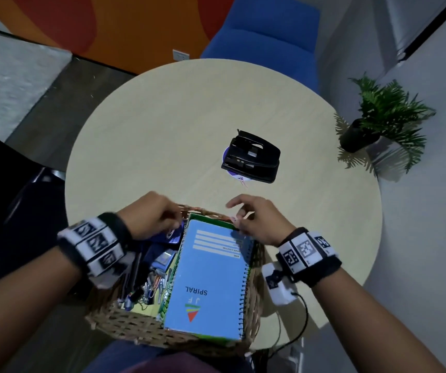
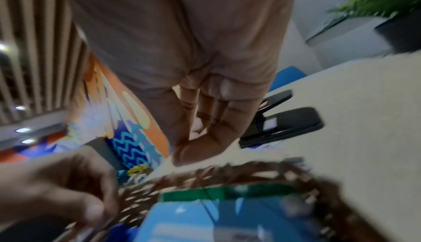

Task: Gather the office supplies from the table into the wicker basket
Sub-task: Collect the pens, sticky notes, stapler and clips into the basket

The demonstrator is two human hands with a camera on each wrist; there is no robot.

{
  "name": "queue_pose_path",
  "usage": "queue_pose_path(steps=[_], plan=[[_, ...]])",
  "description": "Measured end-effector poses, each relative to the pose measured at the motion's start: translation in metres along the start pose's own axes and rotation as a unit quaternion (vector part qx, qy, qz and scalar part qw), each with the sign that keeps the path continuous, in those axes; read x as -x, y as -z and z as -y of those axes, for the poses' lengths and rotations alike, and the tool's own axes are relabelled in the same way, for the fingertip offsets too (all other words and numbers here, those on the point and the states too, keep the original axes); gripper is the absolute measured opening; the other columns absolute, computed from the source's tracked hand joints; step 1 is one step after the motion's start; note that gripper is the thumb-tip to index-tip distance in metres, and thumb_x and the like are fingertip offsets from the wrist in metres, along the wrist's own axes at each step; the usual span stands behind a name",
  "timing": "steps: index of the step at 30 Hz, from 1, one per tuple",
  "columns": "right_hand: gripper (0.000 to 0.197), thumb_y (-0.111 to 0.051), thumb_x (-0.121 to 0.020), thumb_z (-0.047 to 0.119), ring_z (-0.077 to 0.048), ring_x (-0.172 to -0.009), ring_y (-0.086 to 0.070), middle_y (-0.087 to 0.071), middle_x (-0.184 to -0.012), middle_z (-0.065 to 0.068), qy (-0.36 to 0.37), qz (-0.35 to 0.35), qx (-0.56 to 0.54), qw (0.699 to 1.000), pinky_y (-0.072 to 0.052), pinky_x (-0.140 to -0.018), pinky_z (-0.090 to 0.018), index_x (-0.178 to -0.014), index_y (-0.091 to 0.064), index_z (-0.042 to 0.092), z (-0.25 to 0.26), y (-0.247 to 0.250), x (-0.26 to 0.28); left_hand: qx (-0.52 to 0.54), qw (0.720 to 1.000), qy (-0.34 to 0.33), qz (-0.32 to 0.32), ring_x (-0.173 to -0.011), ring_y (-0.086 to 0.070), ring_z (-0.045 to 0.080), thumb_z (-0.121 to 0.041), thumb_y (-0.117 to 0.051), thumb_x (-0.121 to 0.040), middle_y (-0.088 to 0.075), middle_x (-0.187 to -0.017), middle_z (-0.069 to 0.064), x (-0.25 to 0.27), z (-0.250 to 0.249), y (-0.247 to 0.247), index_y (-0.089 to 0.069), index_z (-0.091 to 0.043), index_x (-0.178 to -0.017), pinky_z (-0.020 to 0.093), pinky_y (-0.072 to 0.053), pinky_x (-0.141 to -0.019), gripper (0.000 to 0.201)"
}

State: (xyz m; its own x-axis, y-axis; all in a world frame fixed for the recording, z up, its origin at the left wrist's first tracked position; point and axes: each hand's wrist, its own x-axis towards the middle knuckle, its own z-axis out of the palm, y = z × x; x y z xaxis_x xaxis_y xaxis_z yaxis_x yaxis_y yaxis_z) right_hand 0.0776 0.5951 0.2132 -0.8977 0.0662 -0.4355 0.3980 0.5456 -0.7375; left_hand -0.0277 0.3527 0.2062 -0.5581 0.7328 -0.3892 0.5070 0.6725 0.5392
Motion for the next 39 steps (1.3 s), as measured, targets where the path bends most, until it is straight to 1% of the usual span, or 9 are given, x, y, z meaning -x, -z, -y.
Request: queue_pose_path(steps=[2, 6, 11, 15, 18, 27, 32, 36, 39], plan=[[0.026, -0.058, -0.087, -0.003, -0.012, -0.058, -0.062, -0.061, -0.07, 0.002, 0.023, 0.037, 0.0, 0.999, -0.058, -0.064, -0.035, -0.094, -0.064, 0.021, 0.012, -0.022, 0.008, 0.007, 0.999, 0.018, 0.038, -0.074, -0.067, 0.009, -0.019, -0.066, -0.084, -0.075, -0.078, -0.004, 0.023, 0.015, -0.012, -0.074, -0.017, -0.083, 0.023, -0.049, -0.073, 0.008], [0.021, -0.055, -0.088, -0.002, 0.005, -0.049, -0.058, -0.065, -0.069, -0.002, 0.05, 0.079, 0.026, 0.995, -0.055, -0.067, -0.029, -0.086, -0.065, 0.017, 0.033, -0.059, 0.013, -0.031, 0.996, 0.029, 0.082, -0.064, -0.061, -0.003, -0.022, -0.055, -0.091, -0.07, -0.07, -0.011, 0.044, 0.035, -0.025, -0.072, -0.021, -0.085, 0.005, -0.037, -0.06, 0.018], [0.021, -0.053, -0.089, -0.004, 0.001, -0.057, -0.058, -0.065, -0.071, -0.003, 0.07, 0.135, 0.053, 0.987, -0.048, -0.064, -0.017, -0.09, -0.071, 0.005, 0.054, -0.096, 0.013, -0.053, 0.997, 0.05, -0.018, -0.082, -0.068, 0.017, -0.03, -0.055, -0.09, -0.075, -0.082, -0.004, 0.044, 0.049, -0.015, -0.07, -0.025, -0.092, 0.031, -0.052, -0.075, 0.016], [0.019, -0.056, -0.092, 0.005, -0.011, -0.074, -0.065, -0.071, -0.083, -0.002, 0.092, 0.17, 0.049, 0.98, -0.05, -0.072, -0.021, -0.102, -0.071, 0.01, 0.068, -0.111, 0.017, -0.055, 0.996, 0.047, -0.058, -0.085, -0.066, 0.023, -0.034, -0.058, -0.088, -0.075, -0.088, 0.001, 0.038, 0.04, -0.004, -0.069, -0.024, -0.097, 0.031, -0.048, -0.072, 0.017], [0.023, -0.06, -0.091, 0.01, -0.021, -0.096, -0.067, -0.072, -0.108, -0.009, 0.082, 0.115, 0.072, 0.987, -0.052, -0.087, -0.031, -0.112, -0.068, 0.011, 0.061, -0.099, 0.01, -0.062, 0.995, 0.037, -0.062, -0.089, -0.065, 0.025, -0.037, -0.056, -0.088, -0.074, -0.091, 0.002, 0.027, 0.03, 0.001, -0.067, -0.026, -0.098, 0.035, -0.051, -0.075, 0.019], [0.016, -0.064, -0.085, 0.014, -0.024, -0.087, -0.067, -0.074, -0.096, -0.005, -0.064, -0.157, 0.17, 0.971, -0.054, -0.084, -0.035, -0.097, -0.072, 0.019, -0.02, 0.01, -0.039, -0.185, 0.98, -0.06, -0.025, -0.108, -0.058, 0.027, -0.026, -0.055, -0.09, -0.063, -0.118, 0.004, -0.082, -0.035, 0.021, -0.063, -0.021, -0.114, 0.037, -0.048, -0.084, 0.026], [0.017, -0.067, -0.084, 0.017, -0.029, -0.088, -0.066, -0.073, -0.095, -0.008, -0.108, -0.148, 0.172, 0.968, -0.054, -0.081, -0.036, -0.1, -0.071, 0.016, -0.061, 0.027, -0.062, -0.269, 0.957, -0.1, 0.041, -0.113, -0.057, 0.029, -0.018, -0.056, -0.09, -0.057, -0.129, 0.005, -0.163, -0.056, 0.01, -0.062, -0.02, -0.119, 0.039, -0.049, -0.088, 0.03], [0.016, -0.071, -0.081, 0.028, -0.033, -0.092, -0.065, -0.071, -0.097, -0.01, -0.092, -0.133, 0.181, 0.97, -0.054, -0.082, -0.04, -0.092, -0.072, 0.015, -0.073, 0.017, -0.078, -0.276, 0.951, -0.127, 0.061, -0.097, -0.063, 0.032, -0.025, -0.055, -0.087, -0.067, -0.105, 0.009, -0.196, -0.065, -0.013, -0.07, -0.013, -0.096, 0.037, -0.053, -0.08, 0.02], [0.018, -0.068, -0.084, 0.029, -0.031, -0.096, -0.063, -0.068, -0.105, -0.006, -0.08, -0.145, 0.193, 0.967, -0.051, -0.083, -0.036, -0.097, -0.071, 0.018, -0.08, 0.011, -0.085, -0.265, 0.951, -0.15, 0.053, -0.092, -0.063, 0.029, -0.029, -0.054, -0.087, -0.068, -0.1, 0.008, -0.212, -0.07, -0.026, -0.072, -0.014, -0.096, 0.035, -0.052, -0.078, 0.025]])
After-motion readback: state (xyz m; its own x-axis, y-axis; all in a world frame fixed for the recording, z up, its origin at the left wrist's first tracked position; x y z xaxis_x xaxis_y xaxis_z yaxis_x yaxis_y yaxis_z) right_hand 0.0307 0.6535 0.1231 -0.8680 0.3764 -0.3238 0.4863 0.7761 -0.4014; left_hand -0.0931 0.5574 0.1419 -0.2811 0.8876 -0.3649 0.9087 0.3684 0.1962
